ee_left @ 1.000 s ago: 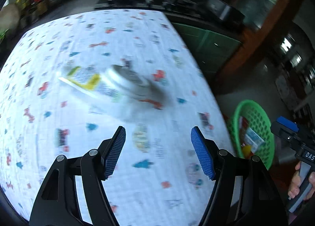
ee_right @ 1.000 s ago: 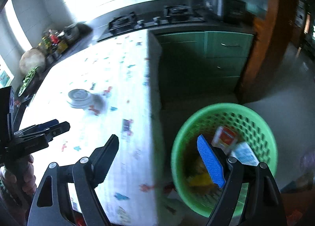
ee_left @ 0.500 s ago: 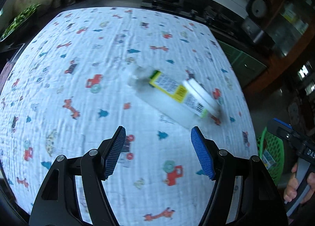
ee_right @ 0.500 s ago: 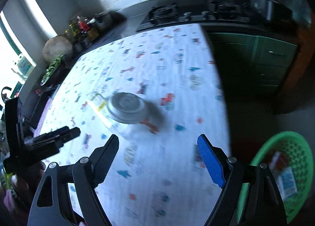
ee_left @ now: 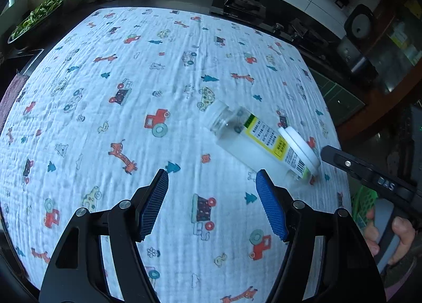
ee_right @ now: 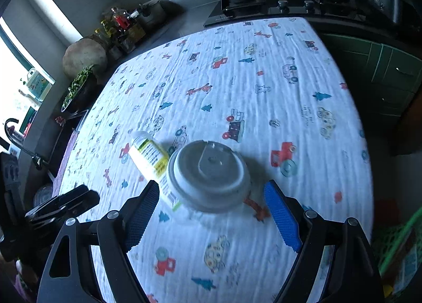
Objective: Collect trash
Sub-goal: 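Move both tools back over the table toward the clear bottle and white lid, then grasp the white cup lid with the right tool while the left tool grasps the clear bottle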
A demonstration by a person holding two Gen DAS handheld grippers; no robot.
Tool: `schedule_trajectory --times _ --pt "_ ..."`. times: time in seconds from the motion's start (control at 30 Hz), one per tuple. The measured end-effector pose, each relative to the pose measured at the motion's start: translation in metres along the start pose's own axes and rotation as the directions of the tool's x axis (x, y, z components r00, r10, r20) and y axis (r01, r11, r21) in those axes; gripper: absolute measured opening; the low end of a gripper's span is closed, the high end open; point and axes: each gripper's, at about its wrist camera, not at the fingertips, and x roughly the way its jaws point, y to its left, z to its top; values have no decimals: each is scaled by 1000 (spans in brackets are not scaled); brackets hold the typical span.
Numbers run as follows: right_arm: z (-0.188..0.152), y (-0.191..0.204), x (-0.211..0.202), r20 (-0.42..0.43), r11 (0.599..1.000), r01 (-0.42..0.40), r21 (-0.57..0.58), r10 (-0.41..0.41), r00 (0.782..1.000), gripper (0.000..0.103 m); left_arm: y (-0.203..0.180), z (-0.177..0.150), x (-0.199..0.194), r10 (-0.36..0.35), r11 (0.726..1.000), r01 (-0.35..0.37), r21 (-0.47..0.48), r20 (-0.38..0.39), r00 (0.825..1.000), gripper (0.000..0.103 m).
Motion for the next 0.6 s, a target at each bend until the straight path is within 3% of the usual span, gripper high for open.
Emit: schedule_trajectory --times 0.6 --pt "18 -15 46 -57 993 -72 95 77 995 80 0 18 13 -12 1000 12 -21 -15 1000 68"
